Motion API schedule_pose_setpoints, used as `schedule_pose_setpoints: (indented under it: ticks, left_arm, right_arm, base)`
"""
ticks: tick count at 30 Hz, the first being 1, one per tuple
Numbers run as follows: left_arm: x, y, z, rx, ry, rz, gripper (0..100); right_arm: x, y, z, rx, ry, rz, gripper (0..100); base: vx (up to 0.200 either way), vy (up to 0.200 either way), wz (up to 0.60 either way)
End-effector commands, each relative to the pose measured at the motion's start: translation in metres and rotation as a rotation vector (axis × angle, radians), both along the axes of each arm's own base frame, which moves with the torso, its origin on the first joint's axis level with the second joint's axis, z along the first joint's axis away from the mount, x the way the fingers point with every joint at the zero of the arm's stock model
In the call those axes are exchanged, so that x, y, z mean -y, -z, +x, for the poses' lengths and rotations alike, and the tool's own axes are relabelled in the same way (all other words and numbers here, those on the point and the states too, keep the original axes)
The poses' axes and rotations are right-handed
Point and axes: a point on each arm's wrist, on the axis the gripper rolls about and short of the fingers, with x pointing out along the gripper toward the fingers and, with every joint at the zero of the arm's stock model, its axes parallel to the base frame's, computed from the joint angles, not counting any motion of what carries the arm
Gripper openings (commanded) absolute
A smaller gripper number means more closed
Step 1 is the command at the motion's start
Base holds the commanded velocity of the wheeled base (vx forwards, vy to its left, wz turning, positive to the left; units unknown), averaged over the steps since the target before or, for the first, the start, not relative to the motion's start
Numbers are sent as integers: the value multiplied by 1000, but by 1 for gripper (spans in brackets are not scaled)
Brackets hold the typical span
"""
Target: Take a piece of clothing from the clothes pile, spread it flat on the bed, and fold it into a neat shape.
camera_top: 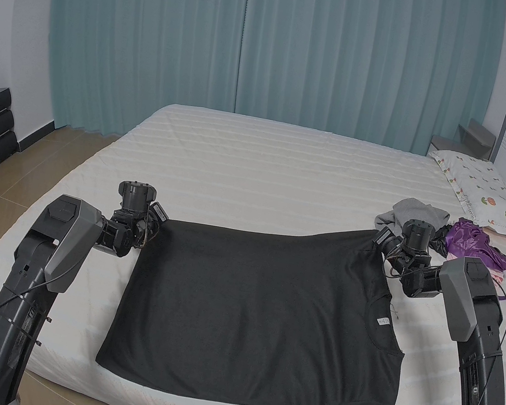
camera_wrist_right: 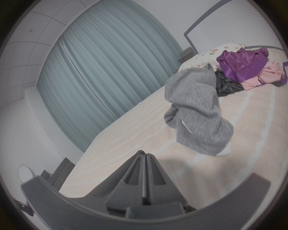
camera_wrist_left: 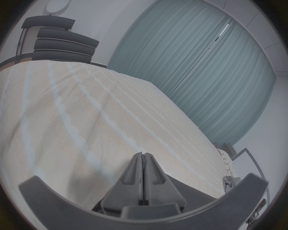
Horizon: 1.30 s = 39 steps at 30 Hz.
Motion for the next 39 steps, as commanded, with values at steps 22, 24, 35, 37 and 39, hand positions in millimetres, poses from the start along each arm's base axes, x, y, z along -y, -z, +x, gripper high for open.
schedule_pose_setpoints:
  ticks: [22,24,35,37,39]
  left_arm:
    - [-20,-42,-10,10,-68,-28,100]
    - [-28,-58,-22,-5,-79,-38,100]
    - [-40,-99,-132,-134,38,-103,100]
    - [-39,-95,-159,-162,47,-107,100]
    - [-39,-88,-177,-184,47,-108,100]
  right_arm:
    - [9,-33,-35,-48,40,14,100]
    - [9,-42,-54,-80,16,27,100]
    - [5,-68,-175,-241,-94,131,100]
    - [3,-71,-199,-265,-101,149,100]
    - [1,-74,-218,-285,-116,166,100]
  base:
    - [0,0,0]
    - [0,0,0]
    - [0,0,0]
    - [0,0,0]
    - [0,0,0]
